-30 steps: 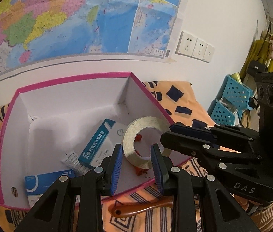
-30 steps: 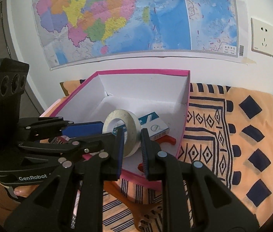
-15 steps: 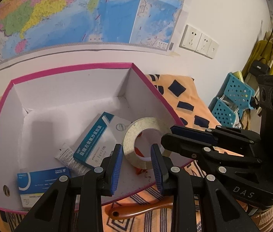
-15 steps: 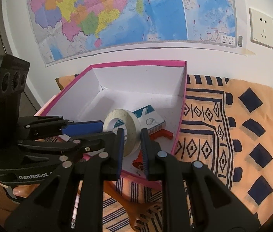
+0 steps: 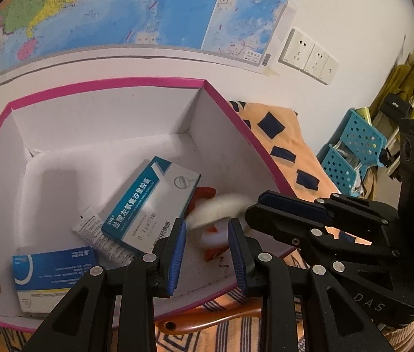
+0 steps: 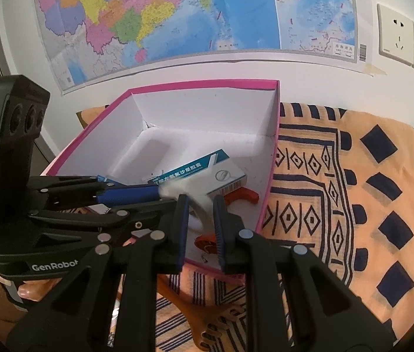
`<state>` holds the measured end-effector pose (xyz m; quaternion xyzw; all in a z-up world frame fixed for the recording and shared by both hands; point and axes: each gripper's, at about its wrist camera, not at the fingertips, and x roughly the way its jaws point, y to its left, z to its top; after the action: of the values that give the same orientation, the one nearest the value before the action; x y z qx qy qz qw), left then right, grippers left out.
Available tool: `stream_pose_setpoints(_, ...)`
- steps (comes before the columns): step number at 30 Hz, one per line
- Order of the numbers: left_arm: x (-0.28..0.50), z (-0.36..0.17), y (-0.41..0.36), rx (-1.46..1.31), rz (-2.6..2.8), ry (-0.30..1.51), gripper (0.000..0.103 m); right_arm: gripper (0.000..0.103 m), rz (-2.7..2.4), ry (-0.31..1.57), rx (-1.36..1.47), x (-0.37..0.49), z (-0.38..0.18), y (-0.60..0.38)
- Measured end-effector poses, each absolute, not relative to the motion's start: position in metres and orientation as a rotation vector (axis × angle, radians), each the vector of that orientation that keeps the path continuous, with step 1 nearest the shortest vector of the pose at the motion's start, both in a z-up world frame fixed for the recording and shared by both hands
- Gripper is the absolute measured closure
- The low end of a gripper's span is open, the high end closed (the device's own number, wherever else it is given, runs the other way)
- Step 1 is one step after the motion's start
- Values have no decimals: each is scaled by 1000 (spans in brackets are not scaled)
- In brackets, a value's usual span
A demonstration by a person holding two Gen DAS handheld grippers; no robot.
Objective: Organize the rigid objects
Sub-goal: 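Move the right gripper back to the pile over the brown wooden rake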
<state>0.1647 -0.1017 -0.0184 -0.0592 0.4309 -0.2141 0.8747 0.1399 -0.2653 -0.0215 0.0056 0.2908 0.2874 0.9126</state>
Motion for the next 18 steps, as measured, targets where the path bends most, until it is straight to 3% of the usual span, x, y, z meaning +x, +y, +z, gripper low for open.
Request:
stream_pose_setpoints(11, 142, -6, -83, -121, -379, 798, 71, 84, 601, 568, 22, 127, -18, -274)
stream_pose_setpoints(17, 109, 3, -65, -116, -377, 724, 54, 82, 678, 520, -47, 92, -18, -269)
stream_pose_setpoints(18, 103, 5, -60, -132, -392, 713, 50, 77, 694, 514, -59, 87, -19, -267)
